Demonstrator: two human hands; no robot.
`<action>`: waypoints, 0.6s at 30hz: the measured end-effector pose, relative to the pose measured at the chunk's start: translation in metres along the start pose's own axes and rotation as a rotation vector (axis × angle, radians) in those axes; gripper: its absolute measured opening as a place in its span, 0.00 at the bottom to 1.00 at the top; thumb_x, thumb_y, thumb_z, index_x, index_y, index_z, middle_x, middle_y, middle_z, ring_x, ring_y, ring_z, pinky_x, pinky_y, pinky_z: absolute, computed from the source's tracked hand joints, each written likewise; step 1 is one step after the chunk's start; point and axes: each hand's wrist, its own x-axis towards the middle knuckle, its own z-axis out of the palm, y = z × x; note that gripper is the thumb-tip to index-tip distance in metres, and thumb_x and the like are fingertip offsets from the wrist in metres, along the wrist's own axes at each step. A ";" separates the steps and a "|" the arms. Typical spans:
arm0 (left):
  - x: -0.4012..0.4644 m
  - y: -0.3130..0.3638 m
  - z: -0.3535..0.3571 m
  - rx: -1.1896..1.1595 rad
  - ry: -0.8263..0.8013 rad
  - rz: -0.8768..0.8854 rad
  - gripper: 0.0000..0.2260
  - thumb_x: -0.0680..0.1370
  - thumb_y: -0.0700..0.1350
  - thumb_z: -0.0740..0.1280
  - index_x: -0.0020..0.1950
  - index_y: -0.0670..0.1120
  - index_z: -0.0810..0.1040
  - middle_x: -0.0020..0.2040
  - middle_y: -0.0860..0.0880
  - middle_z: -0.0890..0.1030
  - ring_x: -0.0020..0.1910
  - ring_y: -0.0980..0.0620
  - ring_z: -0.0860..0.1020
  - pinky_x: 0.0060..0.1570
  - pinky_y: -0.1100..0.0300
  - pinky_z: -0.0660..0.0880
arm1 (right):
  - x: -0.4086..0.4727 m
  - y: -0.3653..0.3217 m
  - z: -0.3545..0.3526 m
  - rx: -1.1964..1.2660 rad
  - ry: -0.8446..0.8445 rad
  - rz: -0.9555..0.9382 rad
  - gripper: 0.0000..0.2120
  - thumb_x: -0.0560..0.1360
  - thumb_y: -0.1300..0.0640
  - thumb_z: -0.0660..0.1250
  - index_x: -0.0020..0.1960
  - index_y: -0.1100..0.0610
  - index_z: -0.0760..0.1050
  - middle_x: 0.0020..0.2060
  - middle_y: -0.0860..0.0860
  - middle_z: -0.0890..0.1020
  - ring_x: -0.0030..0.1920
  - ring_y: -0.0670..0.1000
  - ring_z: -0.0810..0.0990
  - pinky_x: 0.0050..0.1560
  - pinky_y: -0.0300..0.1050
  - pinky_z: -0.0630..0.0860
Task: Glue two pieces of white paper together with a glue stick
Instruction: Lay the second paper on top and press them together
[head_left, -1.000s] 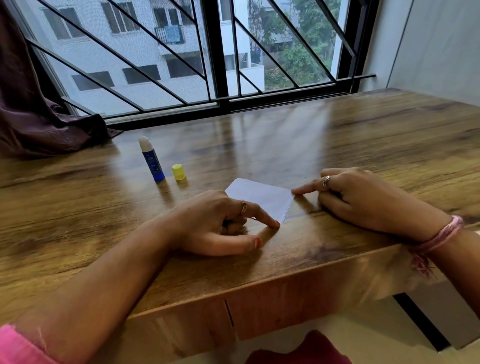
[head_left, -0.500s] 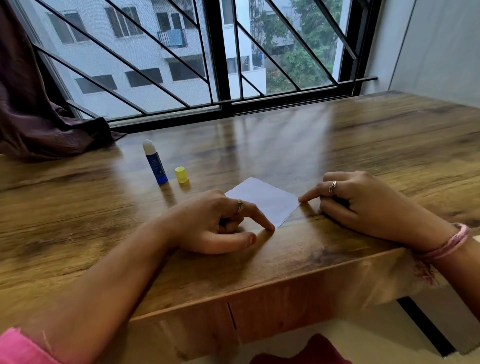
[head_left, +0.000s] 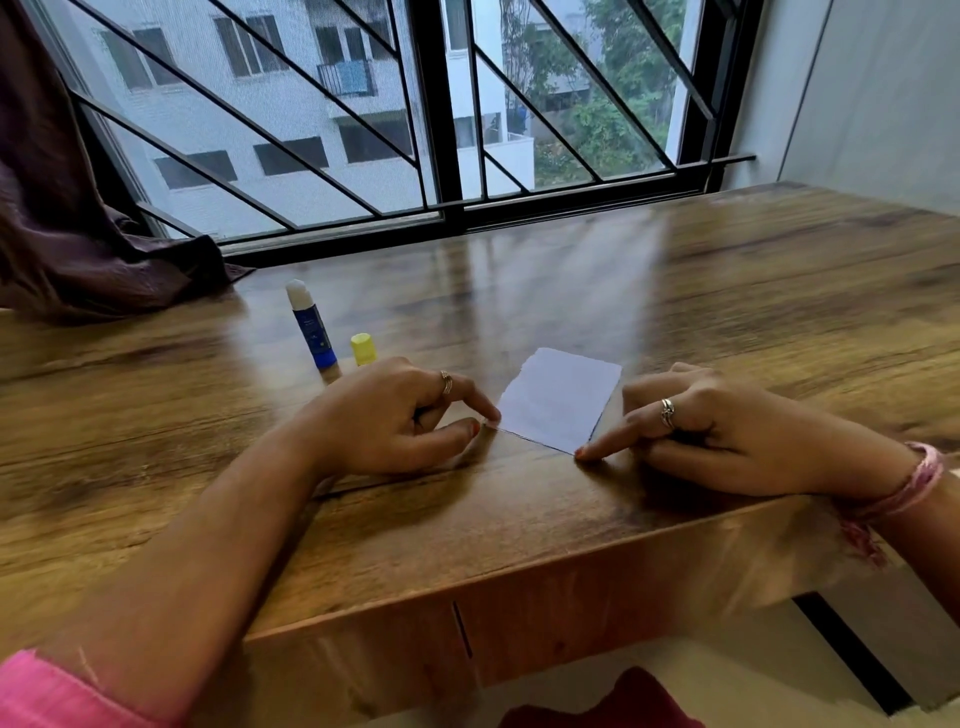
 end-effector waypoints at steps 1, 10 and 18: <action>0.000 0.000 0.000 0.011 -0.004 -0.002 0.12 0.76 0.54 0.61 0.55 0.55 0.80 0.22 0.55 0.63 0.21 0.56 0.68 0.28 0.71 0.62 | 0.000 0.000 0.000 0.000 -0.015 0.000 0.16 0.76 0.55 0.58 0.59 0.47 0.79 0.40 0.45 0.79 0.41 0.47 0.79 0.48 0.43 0.72; 0.001 0.011 0.004 -0.038 0.022 0.066 0.13 0.77 0.50 0.63 0.61 0.52 0.78 0.23 0.56 0.63 0.21 0.58 0.66 0.28 0.73 0.61 | 0.001 0.010 0.006 -0.024 0.113 0.174 0.15 0.75 0.57 0.60 0.57 0.46 0.78 0.38 0.39 0.79 0.34 0.45 0.78 0.39 0.41 0.73; 0.007 0.023 0.012 -0.135 -0.127 0.148 0.16 0.77 0.48 0.65 0.65 0.55 0.76 0.23 0.54 0.65 0.21 0.54 0.66 0.25 0.64 0.62 | 0.001 0.003 0.004 -0.041 0.044 0.043 0.16 0.76 0.56 0.60 0.59 0.45 0.79 0.38 0.40 0.75 0.36 0.44 0.76 0.41 0.45 0.74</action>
